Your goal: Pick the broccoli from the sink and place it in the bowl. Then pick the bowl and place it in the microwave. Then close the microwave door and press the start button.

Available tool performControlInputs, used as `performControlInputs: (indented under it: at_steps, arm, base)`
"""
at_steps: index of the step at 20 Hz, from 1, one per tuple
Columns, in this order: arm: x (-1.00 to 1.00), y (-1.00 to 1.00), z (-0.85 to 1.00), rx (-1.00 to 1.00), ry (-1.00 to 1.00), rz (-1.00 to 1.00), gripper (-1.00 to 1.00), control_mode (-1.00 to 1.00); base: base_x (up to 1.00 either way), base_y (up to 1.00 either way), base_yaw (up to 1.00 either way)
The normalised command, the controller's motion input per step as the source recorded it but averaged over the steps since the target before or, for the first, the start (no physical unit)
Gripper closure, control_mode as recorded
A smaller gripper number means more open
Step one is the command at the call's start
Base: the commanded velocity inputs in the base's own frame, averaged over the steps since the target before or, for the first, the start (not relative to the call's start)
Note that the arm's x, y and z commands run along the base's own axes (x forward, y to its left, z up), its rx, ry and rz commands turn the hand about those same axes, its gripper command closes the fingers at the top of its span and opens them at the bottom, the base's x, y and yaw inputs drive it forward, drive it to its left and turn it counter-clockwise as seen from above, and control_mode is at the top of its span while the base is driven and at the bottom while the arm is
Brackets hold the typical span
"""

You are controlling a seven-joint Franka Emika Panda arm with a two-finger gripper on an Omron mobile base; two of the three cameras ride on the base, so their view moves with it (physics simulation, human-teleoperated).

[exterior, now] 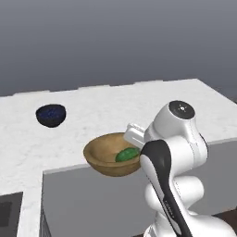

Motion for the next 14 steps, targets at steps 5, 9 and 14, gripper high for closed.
performControlInputs:
  at_steps: [5, 9, 14]
  arm:
    - [0.00, 0.00, 0.00, 0.00, 0.00, 0.00, 1.00, 1.00]
    - [0.00, 0.00, 0.00, 0.00, 0.00, 0.00, 1.00, 1.00]
    - [0.00, 0.00, 0.00, 0.00, 0.00, 0.00, 1.00, 1.00]
  base:
    - [0.00, -0.67, -0.72]
    - [0.00, -0.65, -0.72]
    - [0.07, -0.81, -0.67]
